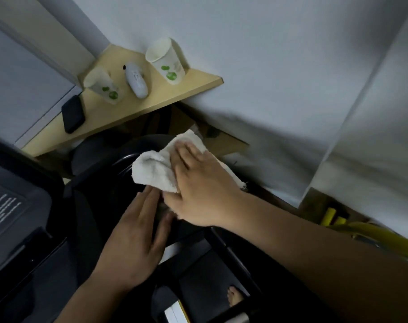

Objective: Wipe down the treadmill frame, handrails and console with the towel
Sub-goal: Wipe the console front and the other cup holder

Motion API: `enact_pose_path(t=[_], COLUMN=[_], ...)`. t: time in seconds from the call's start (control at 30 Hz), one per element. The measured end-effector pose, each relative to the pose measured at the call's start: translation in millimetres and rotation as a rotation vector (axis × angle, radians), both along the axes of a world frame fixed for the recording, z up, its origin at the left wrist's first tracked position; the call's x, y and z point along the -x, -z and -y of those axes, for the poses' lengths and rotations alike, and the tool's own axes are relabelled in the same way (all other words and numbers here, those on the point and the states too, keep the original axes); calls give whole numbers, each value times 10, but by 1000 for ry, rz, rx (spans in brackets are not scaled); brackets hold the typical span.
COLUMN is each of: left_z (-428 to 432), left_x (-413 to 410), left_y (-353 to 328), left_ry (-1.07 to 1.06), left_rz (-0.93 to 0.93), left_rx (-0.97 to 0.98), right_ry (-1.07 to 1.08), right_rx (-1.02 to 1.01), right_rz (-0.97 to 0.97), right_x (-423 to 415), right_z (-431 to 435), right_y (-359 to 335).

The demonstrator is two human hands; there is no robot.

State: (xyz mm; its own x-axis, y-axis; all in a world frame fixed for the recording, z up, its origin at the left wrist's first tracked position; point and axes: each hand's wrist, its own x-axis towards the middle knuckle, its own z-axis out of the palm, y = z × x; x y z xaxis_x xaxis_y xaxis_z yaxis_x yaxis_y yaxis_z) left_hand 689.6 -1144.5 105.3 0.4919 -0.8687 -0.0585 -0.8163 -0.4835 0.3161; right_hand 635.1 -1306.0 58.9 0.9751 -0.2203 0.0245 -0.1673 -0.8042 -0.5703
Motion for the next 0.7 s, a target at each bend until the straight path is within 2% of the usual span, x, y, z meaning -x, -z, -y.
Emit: enact_pose_path(t=[0.1,0.2,0.27,0.33,0.4,0.5,0.57,0.7], left_z=[233,472,659,856,970,888,711,397], left_x=[42,75,56,15,14,96,236,546], left_y=[14,159,241,267,227,114,1,-158], left_ry=[36,60,5,-38,-38,-25,-42,-17], left_rz=[-68,29,87,155,199,146,152,337], left_rx=[2,-84,-161,-238,-263,-176,-123,-97], right_ry=[21,138,176,191,187,193,182,114], right_rx=[-412,-721,-962,-1136,-1179,-1102,-1122,-1107], right_rz=[43,6,-98,-121,-106,-124,-55,-122], right_x=[231,449,364,198,87,238,517,1079], right_z=[137,267,414,529,553,512,472,416], right_y=[125,235,301,338,445,594,673,958])
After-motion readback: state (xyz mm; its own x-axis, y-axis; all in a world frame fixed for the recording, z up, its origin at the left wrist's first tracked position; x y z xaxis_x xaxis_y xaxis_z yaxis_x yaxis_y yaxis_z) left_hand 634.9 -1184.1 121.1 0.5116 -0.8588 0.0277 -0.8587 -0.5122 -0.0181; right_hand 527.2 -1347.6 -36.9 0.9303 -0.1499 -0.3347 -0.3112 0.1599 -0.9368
